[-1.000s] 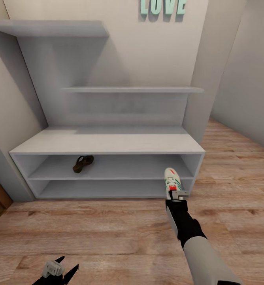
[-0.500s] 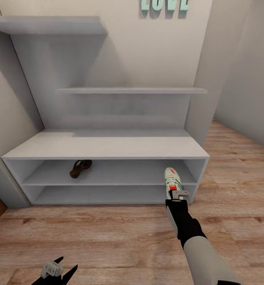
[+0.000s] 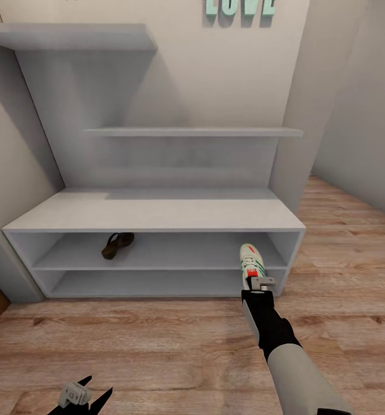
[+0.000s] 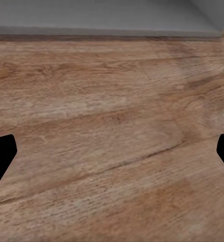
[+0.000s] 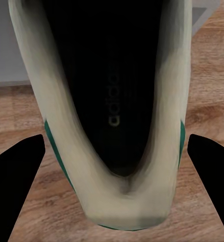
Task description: Pick up the two gym shoes and the two sandals from the corridor floor and place them onto the hallstand (shoe rack) in the corridor, making sure they are on the rack and not on the floor. Arrange them so the two gym shoes are next to each other and the two sandals are next to each other.
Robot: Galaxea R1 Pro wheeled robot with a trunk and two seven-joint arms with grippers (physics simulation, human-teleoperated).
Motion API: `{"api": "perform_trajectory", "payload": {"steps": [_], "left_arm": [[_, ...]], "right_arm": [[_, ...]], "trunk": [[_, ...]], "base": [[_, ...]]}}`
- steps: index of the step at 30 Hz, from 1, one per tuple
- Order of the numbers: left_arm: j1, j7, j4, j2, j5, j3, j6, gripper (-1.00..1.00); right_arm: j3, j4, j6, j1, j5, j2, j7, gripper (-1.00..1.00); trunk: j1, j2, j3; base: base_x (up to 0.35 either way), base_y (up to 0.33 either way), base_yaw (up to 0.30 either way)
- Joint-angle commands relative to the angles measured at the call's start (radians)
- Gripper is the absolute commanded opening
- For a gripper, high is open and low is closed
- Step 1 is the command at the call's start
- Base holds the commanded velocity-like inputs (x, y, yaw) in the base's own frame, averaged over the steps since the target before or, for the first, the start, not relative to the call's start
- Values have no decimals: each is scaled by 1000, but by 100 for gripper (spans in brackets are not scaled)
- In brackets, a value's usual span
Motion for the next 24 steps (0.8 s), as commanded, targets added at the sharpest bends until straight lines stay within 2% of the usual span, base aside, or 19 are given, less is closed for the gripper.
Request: {"api": "perform_trajectory", "payload": {"steps": [1,4,18,24], "left_arm": [[0,-6,1,0,3,2,-1,100],[0,-6,1,0,3,1,-1,100],[1,-6,0,0,3,1,0,100],[1,-6,0,0,3,1,0,100]], "right_arm": [[-3,-1,7,0,10,1,3,-100],[-3,-1,7,0,10,1,3,-100],[-4,-2,7,0,9,1,4,-100],[-5,-3,7,0,9,1,4,-100]], "trunk": [[0,0,-1],[0,0,-1],[6,-4,-62],[6,-4,-68]], "base": [[0,0,0],[0,0,0],[0,0,0],[0,0,0]]}}
